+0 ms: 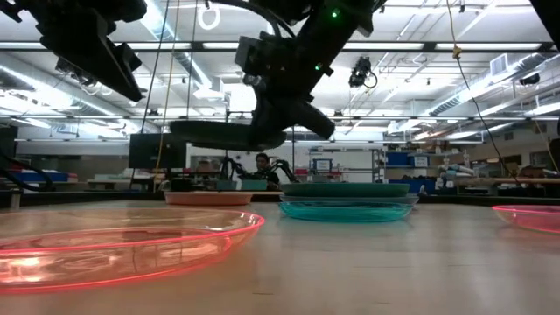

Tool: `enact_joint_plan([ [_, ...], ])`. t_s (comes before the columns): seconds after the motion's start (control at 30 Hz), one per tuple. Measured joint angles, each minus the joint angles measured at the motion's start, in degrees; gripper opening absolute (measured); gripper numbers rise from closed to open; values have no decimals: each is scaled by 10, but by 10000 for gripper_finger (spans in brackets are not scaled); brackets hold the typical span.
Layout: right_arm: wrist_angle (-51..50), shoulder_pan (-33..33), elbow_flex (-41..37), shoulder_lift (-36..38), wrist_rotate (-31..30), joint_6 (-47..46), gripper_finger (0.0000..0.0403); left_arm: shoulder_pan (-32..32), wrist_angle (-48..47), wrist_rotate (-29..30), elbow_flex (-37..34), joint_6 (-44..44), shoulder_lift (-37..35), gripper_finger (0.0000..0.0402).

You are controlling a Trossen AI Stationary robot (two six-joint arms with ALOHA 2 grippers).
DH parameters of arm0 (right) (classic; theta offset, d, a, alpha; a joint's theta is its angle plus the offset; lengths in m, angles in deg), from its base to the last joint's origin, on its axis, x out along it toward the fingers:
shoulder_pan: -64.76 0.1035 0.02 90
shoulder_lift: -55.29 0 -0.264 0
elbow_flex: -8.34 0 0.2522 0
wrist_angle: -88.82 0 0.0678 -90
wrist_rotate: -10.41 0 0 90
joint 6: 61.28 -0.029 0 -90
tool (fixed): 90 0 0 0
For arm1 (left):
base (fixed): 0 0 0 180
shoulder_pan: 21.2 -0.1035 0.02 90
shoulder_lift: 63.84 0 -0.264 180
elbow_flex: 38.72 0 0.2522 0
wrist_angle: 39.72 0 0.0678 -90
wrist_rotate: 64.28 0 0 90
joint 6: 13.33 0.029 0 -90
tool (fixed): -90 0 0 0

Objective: Stack plastic plates
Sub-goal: Stack the dark green plate on top of the green plate

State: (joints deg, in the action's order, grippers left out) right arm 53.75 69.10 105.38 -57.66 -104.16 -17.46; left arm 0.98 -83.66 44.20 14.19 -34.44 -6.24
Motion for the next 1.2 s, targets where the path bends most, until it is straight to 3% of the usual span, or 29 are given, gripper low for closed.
enact_joint_plan([
  [0.17, -37, -22, 0, 17, -1, -59, 25, 0, -2, 23, 0, 0, 0, 141],
  [0.4, -106, -58, 0, 17, -17, -136, 25, -17, -12, 115, -2, 27, 10, 141],
  [0.73, -213, -115, 0, 17, 28, -298, 25, -70, -10, 120, -2, 40, 10, 141],
  [1.2, -266, -160, 0, 17, 58, -432, 25, -75, 48, 119, -2, 130, 10, 141],
])
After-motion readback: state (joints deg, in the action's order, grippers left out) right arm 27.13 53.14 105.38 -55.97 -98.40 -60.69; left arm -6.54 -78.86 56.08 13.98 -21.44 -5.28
